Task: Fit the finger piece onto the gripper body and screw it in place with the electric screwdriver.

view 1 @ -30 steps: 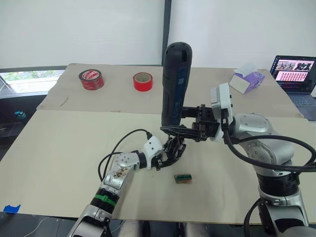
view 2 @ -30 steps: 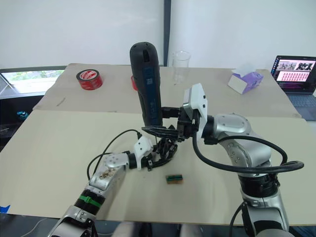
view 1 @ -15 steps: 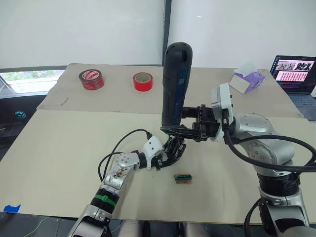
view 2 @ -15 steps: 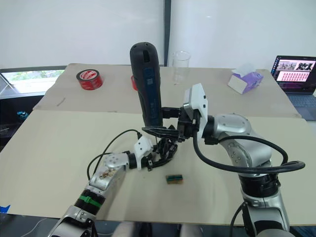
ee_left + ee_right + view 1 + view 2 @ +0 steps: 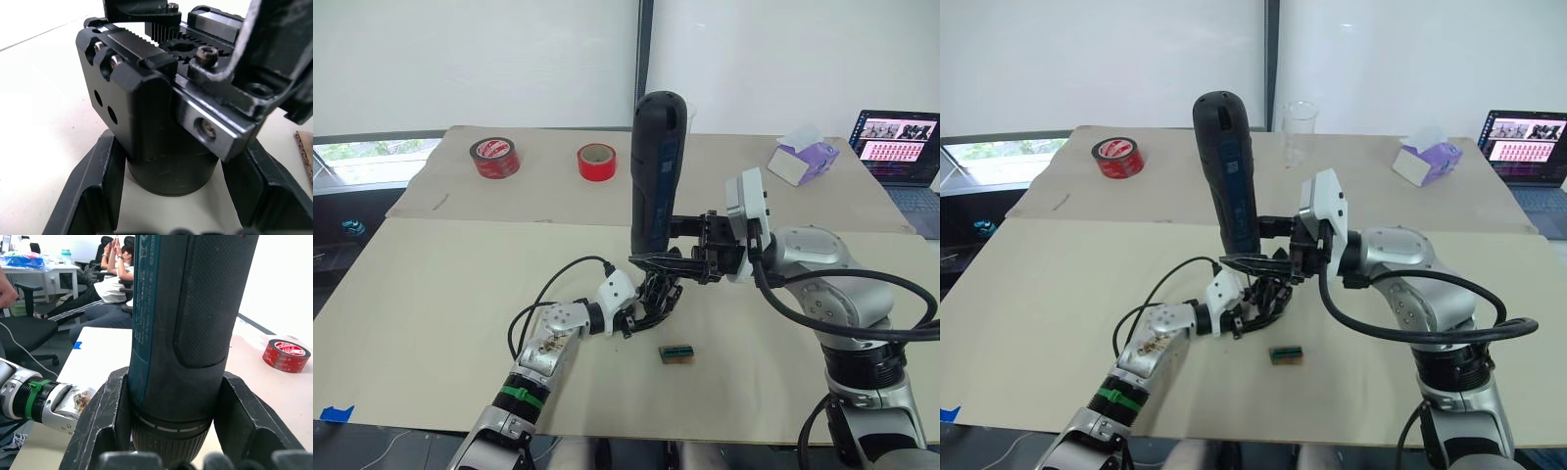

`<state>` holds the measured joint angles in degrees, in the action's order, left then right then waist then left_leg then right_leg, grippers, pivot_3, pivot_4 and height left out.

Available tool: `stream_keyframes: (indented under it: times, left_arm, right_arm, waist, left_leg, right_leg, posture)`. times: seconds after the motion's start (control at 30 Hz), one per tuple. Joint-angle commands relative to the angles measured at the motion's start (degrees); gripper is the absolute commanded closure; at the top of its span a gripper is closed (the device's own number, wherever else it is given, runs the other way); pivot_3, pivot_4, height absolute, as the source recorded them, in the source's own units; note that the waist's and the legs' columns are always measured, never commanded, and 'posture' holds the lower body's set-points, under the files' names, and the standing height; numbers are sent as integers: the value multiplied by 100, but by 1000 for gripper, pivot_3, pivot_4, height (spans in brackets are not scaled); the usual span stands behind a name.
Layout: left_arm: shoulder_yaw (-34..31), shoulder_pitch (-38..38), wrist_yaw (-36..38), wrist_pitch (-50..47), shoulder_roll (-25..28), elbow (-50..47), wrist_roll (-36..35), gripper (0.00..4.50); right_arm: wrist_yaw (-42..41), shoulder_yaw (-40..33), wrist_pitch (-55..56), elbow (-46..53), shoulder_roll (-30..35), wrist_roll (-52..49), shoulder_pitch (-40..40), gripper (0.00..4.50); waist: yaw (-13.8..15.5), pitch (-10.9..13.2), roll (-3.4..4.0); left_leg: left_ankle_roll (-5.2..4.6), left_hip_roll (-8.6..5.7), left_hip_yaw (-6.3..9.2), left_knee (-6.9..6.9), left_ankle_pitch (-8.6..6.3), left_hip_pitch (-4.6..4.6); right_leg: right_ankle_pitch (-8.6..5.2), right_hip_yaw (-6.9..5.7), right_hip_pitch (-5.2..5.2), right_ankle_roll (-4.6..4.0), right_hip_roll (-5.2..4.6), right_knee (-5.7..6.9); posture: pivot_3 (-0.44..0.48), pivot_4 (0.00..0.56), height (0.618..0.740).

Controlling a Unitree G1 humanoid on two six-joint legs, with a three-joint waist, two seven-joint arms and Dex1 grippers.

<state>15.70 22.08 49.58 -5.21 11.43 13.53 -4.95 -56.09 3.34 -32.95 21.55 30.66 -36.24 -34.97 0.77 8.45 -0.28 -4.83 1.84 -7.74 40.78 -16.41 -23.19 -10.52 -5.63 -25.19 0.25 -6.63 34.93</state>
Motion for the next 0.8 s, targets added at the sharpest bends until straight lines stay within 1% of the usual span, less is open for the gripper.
stream_keyframes:
  times: [0.03, 0.47, 0.8]
  left_arm:
    - [166, -210, 56, -190, -11, 245, 18, 2153]
    - [169, -224, 63, -186, -6, 249, 16, 2153]
    - [174, -214, 63, -168, -13, 282, 27, 2153]
  right_arm:
    - [33, -130, 139, 146, 2, -70, -55, 2566]
    - [127, -245, -76, 203, -5, -359, -336, 2566]
    - [21, -178, 13, 159, 83, -212, -294, 2566]
  waist:
    - [0, 0, 0]
    - [0, 0, 0]
    - [0, 0, 0]
  left_leg:
    - [0, 0, 0, 0, 0, 0]
    - [0, 0, 0, 0, 0, 0]
    - [0, 0, 1, -1, 0, 0]
  right_leg:
    - [0, 0, 0, 0, 0, 0]
    - [0, 0, -1, 0, -1, 0]
    - [0, 0, -1, 0, -2, -1]
  posture:
    - [0, 150, 740]
    - [0, 150, 740]
    - [0, 150, 740]
